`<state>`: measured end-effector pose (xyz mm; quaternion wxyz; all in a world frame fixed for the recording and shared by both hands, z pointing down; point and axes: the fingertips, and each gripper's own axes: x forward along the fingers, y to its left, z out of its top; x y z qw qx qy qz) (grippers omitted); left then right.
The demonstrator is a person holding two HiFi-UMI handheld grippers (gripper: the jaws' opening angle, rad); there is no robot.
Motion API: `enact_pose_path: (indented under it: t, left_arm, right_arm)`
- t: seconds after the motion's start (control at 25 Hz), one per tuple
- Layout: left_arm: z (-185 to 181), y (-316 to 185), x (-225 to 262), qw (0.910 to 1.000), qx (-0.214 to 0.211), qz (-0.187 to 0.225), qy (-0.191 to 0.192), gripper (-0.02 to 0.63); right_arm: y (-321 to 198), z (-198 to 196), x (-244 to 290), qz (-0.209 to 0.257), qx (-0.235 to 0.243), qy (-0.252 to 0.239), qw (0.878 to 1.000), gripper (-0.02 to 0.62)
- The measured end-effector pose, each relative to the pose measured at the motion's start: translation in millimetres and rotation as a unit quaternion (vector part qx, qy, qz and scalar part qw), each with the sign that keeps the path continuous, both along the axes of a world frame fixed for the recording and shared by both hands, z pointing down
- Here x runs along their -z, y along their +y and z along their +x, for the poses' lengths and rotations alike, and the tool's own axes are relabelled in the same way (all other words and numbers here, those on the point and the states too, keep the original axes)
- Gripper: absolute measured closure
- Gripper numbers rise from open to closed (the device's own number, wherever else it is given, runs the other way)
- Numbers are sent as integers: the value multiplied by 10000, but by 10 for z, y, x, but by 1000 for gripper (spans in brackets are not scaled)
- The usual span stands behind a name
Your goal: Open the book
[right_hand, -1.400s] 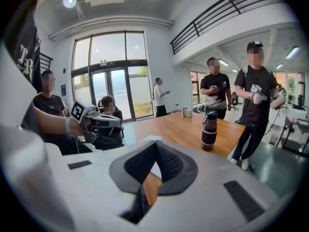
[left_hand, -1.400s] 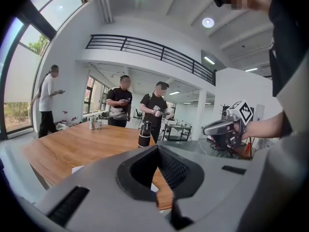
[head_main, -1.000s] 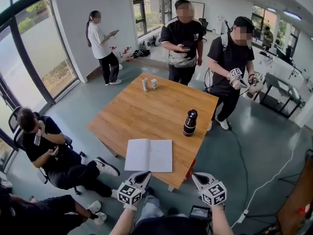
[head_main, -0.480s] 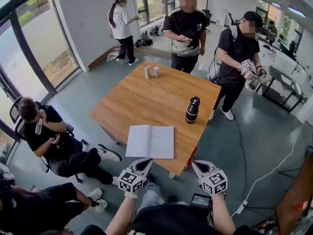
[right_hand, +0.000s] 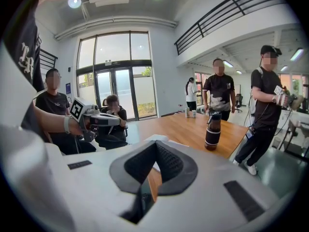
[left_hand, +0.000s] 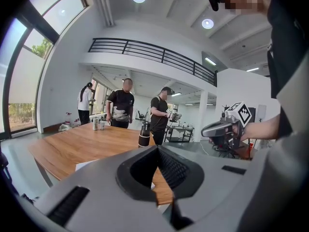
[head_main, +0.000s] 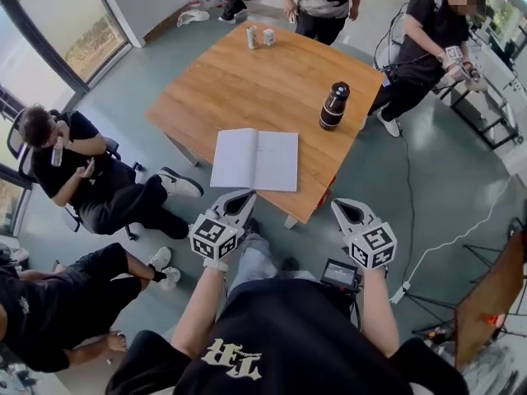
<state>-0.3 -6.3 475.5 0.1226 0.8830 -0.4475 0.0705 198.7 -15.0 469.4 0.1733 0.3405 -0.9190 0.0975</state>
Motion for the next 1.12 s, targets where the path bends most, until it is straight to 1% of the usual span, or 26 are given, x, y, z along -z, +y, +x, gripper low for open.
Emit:
enact_pose_path:
  t: [0.16,0.28,0.48,0.76,1.0,1.12]
  left_arm:
    - [-71,43,34,10000,36,-1,32,598]
    - [-76,36,-19,10000,-11,-74,31,598]
    - [-19,3,-129,9996,-203,-210,-44,598]
    - [124,-264,-382,9971,-525,-489,-244,598]
    - [319,-752,-877,9888,-924,-1052,-509,598]
    - [441,-1017,-1212,9803,-1204,-1392,-721,598]
  right_arm:
    - [-26,-13,82,66,7,23,10000,606]
    - [-63,16,49,7,-26,56,10000,606]
    - [-64,86,-57,-143,-37,195,9997,606]
    - [-121,182,-214,-352,-220,278,9988,606]
    - [-272,377,-253,-502,-582,287,9966,606]
    - [-303,517,-264,-602,-894,328,9936,606]
